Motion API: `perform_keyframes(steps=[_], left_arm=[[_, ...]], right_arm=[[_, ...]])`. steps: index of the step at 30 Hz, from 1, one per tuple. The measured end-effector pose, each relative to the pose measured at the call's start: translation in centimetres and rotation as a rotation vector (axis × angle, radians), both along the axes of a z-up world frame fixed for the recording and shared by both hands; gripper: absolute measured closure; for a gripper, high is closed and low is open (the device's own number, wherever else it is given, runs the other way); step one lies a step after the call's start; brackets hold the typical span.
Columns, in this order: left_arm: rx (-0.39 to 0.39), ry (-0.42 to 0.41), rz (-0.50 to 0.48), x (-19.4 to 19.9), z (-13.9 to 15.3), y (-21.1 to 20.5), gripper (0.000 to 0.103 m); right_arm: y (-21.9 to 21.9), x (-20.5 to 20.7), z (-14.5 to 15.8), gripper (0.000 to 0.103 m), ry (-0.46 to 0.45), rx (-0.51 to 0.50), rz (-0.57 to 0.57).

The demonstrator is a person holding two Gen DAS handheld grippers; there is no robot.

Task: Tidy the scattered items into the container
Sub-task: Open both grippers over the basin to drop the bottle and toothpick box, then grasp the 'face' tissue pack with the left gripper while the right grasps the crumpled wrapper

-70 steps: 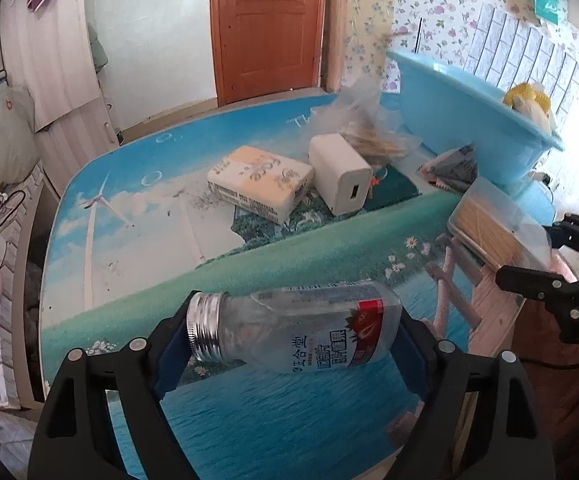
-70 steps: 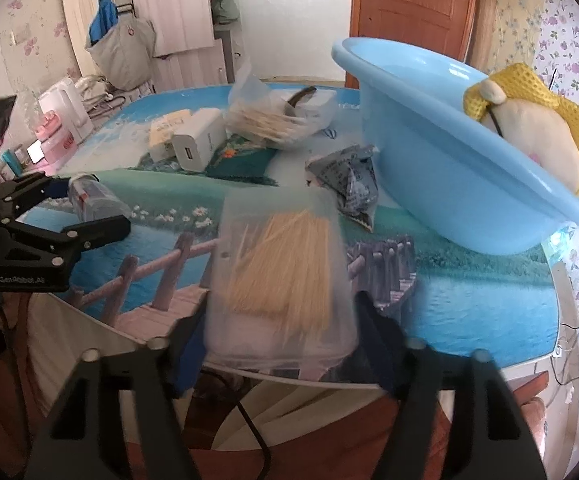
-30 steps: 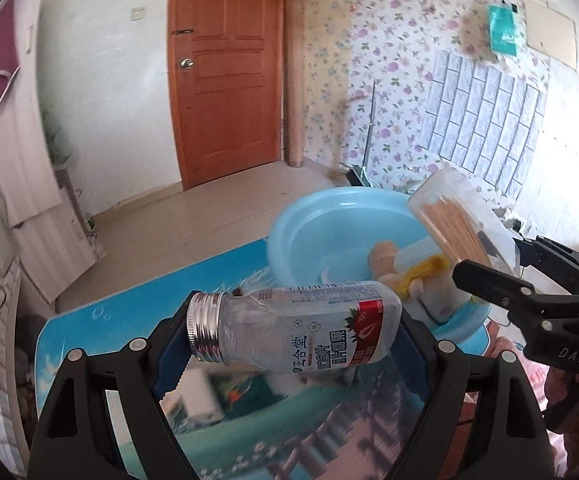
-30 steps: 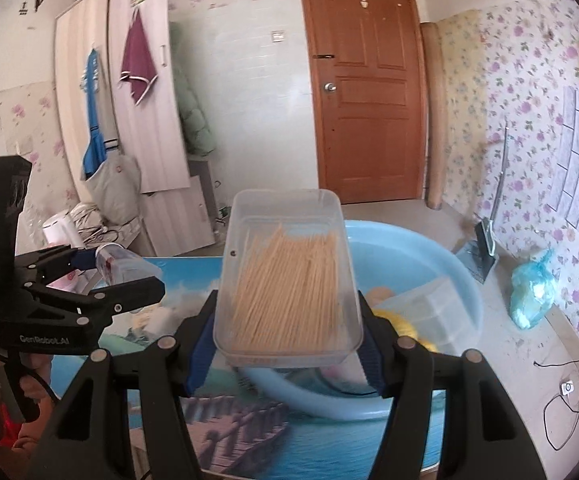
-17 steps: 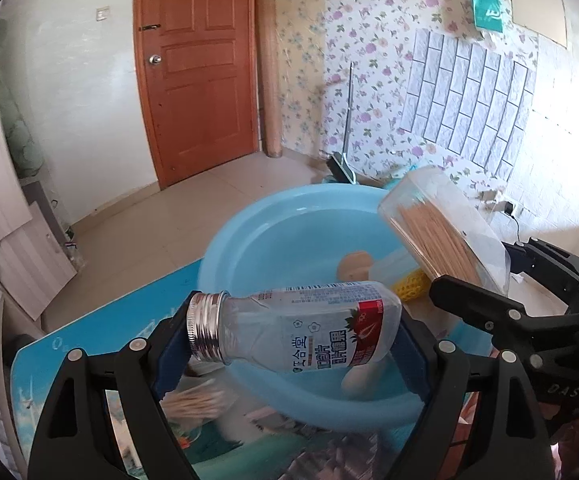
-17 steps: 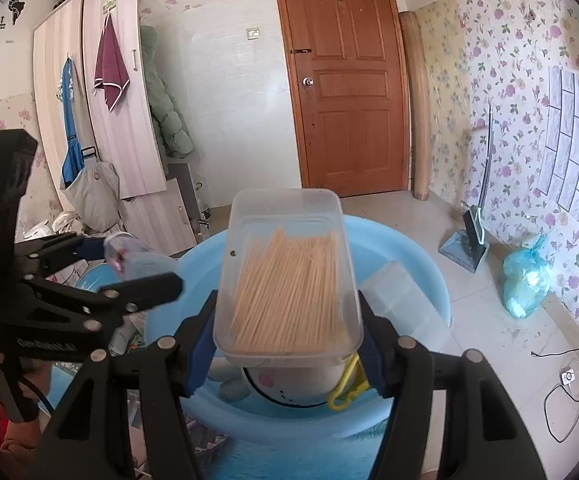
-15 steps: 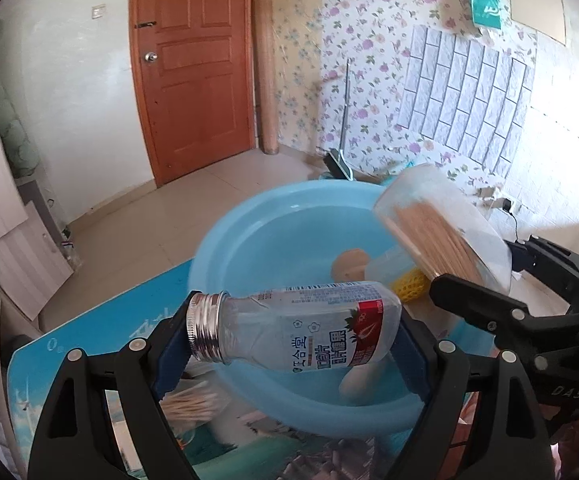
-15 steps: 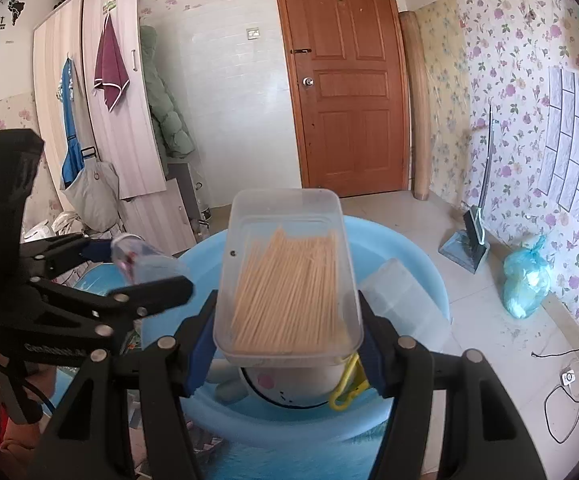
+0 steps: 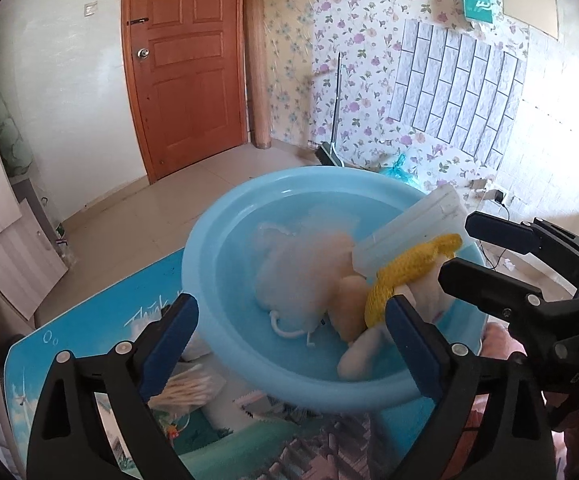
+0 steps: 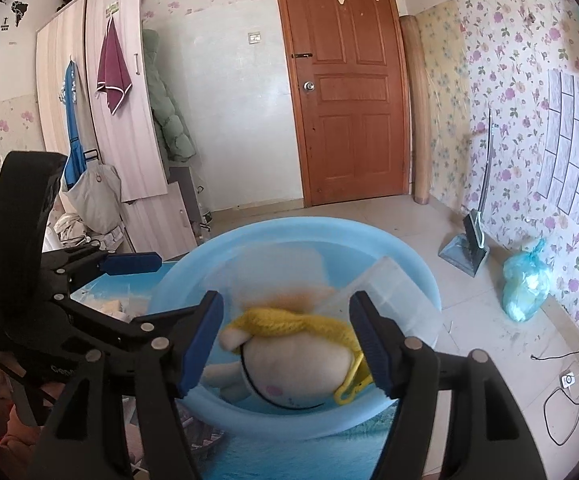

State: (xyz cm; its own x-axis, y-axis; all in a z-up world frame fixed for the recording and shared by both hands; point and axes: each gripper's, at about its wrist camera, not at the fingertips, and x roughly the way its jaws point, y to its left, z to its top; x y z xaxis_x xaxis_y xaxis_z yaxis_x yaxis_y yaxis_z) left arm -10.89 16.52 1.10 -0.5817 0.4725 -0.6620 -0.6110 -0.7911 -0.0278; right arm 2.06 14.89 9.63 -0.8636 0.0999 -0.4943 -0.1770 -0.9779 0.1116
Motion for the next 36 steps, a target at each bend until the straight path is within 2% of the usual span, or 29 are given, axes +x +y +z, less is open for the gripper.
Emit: perform_keyframes(steps=[13, 23, 27, 36], left_arm=[[0.008, -0.028, 0.05, 2.0, -0.9, -4.7, 0.008], [-0.006, -0.102, 0.186, 3.1, -4.1, -12.4, 0.008], [-0.01, -0.122, 0.232, 3.7, -5.2, -15.1, 0.008], [-0.001, -0.165, 0.293, 2.7, -6.9, -17.6, 0.008]], right_arm=[[-1.8, 2.3, -0.5, 0.038, -0.058, 0.022, -0.02], [-4.4, 3.4, -1.2, 0.038, -0.103, 0.02, -0.005], [-5.6, 3.0, -2.1, 0.038, -0.133, -0.009, 0.006], [-8.8, 2.3, -2.7, 0.035, -0.161, -0.011, 0.054]])
